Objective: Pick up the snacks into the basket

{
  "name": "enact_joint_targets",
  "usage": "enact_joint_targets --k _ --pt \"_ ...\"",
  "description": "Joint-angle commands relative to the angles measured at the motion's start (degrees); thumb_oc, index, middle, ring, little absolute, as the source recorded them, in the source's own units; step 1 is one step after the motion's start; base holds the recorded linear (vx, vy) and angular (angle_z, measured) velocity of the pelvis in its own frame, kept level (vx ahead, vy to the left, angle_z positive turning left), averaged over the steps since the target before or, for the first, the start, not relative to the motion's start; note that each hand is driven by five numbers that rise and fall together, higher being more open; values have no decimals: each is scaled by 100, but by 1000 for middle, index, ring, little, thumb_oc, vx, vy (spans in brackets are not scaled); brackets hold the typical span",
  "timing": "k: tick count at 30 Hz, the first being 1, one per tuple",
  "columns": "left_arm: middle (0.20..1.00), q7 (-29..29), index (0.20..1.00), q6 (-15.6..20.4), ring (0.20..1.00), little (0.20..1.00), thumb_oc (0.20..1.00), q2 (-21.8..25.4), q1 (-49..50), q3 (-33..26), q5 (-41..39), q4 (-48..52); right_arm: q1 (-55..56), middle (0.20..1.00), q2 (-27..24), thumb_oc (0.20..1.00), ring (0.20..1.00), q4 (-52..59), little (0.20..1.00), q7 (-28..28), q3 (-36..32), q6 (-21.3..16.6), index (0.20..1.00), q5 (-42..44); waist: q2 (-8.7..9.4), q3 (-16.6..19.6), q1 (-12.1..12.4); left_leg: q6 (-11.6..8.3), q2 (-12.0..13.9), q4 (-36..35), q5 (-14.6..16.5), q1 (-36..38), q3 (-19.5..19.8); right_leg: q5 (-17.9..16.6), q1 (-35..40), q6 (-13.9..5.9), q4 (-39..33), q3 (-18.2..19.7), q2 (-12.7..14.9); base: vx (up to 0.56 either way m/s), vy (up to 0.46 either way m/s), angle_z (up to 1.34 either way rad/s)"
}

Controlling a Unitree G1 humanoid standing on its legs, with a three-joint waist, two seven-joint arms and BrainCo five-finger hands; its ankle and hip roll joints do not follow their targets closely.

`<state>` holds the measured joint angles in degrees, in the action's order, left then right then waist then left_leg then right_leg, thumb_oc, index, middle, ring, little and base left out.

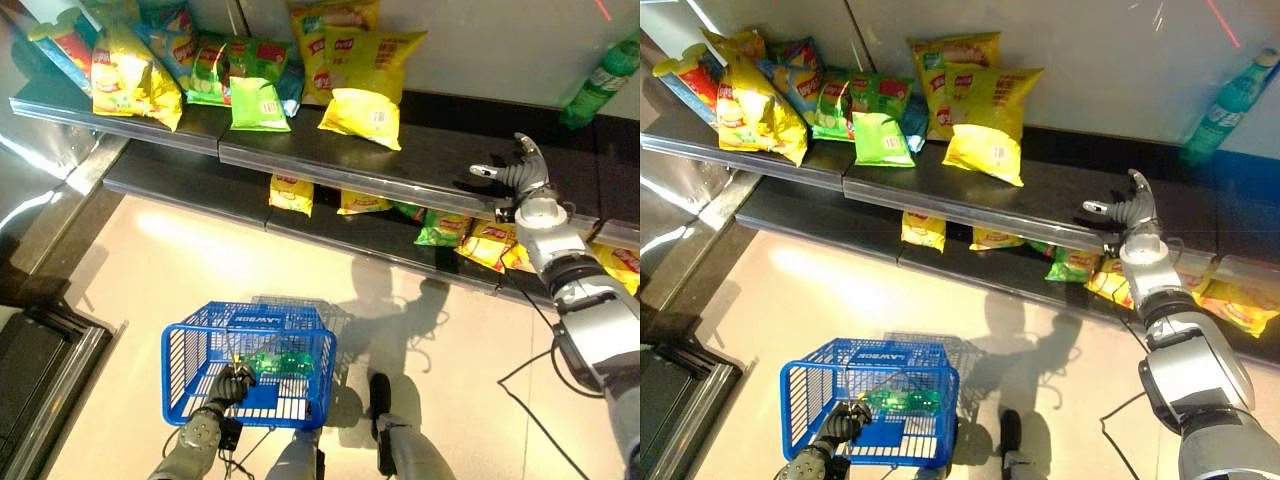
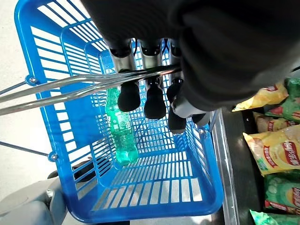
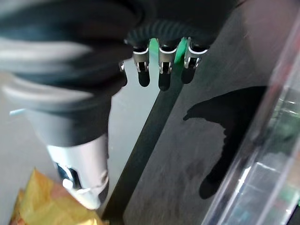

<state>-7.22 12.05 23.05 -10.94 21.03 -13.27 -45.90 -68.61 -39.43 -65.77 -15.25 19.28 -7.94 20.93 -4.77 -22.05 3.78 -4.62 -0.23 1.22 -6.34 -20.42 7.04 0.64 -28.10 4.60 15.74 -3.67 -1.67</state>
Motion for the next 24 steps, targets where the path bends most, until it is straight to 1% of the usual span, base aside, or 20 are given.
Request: enact_joint_targets --k 1,7,8,11,13,14,17,19,20,21,22,23,24 --pt "200 -94 200 186 200 200 200 281 377 181 -33 342 -290 1000 -461 1000 1000 138 1000 -149 479 -159 1000 -1 61 -22 28 -189 162 75 -68 -117 -105 338 -30 -1055 162 326 237 -5 35 0" --pt "200 -161 200 202 200 200 200 294 272 303 51 478 -347 1000 -543 1000 1000 156 1000 -193 472 -181 1000 90 30 -140 4 -180 106 47 -87 -157 -99 407 -164 -1058 356 296 304 -1 7 1" --pt "200 -198 200 253 200 200 200 345 216 360 106 722 -287 1000 -548 1000 1000 270 1000 -222 489 -216 1000 80 20 -200 -14 -174 89 68 -70 -195 -91 411 -188 -1058 355 308 319 0 0 0" --pt "200 -223 200 280 200 200 200 396 176 396 172 946 -167 1000 -540 1000 1000 405 1000 -266 428 -255 1000 89 19 -222 -18 -174 76 111 -62 -231 -68 398 -209 -1061 353 296 329 7 -13 1" --pt "200 -224 200 309 200 200 200 430 108 398 155 1138 -62 1000 -528 1000 1000 531 1000 -277 416 -279 1000 58 47 -233 -45 -178 53 193 -29 -247 -16 389 -175 -1055 330 306 327 5 -21 1" --pt "200 -248 200 325 200 200 200 429 46 384 108 1239 3 1000 -450 1000 1000 578 1000 -273 427 -290 1000 47 74 -235 -59 -164 26 330 53 -252 16 388 -155 -1048 365 338 321 1 -15 3" --pt "200 -271 200 330 200 200 200 426 24 359 82 1253 38 1000 -391 1000 1000 615 1000 -261 444 -290 1000 42 103 -237 -65 -155 9 446 124 -250 11 397 -118 -1038 374 362 321 7 -24 4" --pt "200 -309 200 324 200 200 200 402 63 186 -47 1192 274 1000 -240 1000 1000 810 1000 -253 429 -309 1000 0 227 -234 -86 -180 -47 902 294 -282 2 426 75 -978 319 437 335 47 -92 6" --pt "200 -338 200 328 200 200 200 421 125 44 -78 1130 420 1000 -112 1000 1000 899 1000 -236 360 -337 1000 46 351 -275 -65 -211 -107 1610 318 -475 1 451 284 -904 243 476 343 44 -102 14" --pt "200 -338 200 328 200 200 200 422 126 45 -78 1130 421 1000 -112 1000 1000 899 1000 -236 359 -337 1000 45 350 -270 -65 -212 -106 1610 317 -480 2 448 281 -904 240 475 342 85 -161 27" --pt "200 -374 200 310 200 200 200 460 187 -106 -85 1067 569 1000 -5 1000 1000 1025 1000 -207 250 -340 1000 93 451 -347 64 -228 -290 2426 252 -668 182 459 537 -831 202 531 338 84 -111 21" --pt "200 -392 200 305 200 200 200 466 242 -158 -97 1070 627 1000 100 1000 1000 1054 1000 -184 253 -353 1000 118 493 -327 119 -206 -368 2547 269 -691 237 455 613 -817 162 586 311 111 -148 13" --pt "200 -417 200 301 200 200 200 461 251 -200 -118 998 694 1000 145 1000 1000 1041 1000 -160 228 -363 1000 142 525 -326 152 -185 -351 2490 282 -783 244 472 720 -816 113 613 301 113 -81 -12"
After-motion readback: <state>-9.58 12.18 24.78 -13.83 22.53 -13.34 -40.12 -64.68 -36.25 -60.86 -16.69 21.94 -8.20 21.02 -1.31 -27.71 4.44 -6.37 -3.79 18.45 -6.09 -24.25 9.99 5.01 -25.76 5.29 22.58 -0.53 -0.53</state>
